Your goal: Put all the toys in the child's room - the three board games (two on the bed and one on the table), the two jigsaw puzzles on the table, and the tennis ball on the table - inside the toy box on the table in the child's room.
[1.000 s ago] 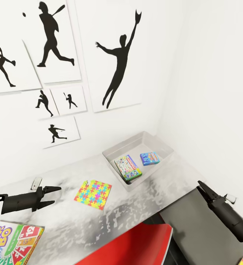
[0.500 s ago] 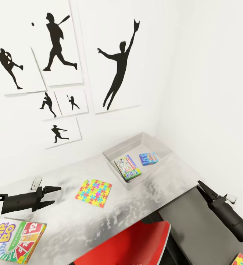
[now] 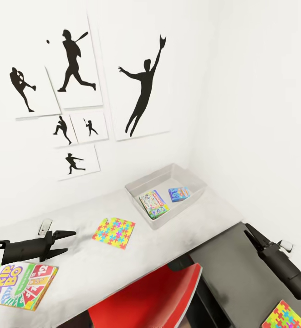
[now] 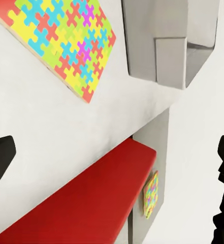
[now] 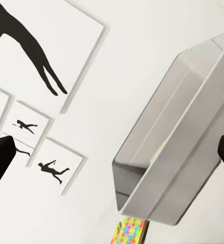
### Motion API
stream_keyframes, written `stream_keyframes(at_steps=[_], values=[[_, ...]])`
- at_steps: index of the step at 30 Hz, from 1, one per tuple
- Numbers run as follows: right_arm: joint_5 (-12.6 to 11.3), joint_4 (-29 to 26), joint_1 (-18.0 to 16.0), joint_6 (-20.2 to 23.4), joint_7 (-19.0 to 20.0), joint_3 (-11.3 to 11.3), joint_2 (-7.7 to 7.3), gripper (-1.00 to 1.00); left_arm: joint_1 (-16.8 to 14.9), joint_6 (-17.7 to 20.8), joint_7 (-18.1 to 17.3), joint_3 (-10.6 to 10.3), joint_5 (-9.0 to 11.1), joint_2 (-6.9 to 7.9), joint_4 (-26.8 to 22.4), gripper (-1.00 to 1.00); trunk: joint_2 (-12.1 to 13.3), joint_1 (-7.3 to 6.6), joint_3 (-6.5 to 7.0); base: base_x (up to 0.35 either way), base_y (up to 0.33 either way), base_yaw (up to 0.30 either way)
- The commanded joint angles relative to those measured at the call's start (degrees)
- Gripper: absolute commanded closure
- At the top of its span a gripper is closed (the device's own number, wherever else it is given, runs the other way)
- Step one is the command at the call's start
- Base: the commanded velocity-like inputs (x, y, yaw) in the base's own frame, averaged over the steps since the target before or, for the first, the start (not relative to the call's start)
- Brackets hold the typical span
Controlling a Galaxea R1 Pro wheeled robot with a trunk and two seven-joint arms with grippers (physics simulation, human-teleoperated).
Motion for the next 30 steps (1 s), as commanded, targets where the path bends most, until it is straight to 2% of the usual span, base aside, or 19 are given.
stream_keyframes(at_steps=[1, 30], values=[[-0.2, 0.0, -0.1, 0.3, 0.1, -0.1, 0.00, -1.00, -0.1, 0.0, -0.6, -0.1, -0.4, 0.06, 0.0, -1.00, -0.1, 0.03, -0.02, -0.017, -0.008, 0.000], [-0.1, 0.1, -0.1, 0.0, 0.1, -0.1, 0.07, -1.00, -0.1, 0.0, -0.6, 0.0, -0.4, 0.06, 0.1, -1.00, -0.1, 0.03, 2.75, -0.002, -0.001, 0.000]])
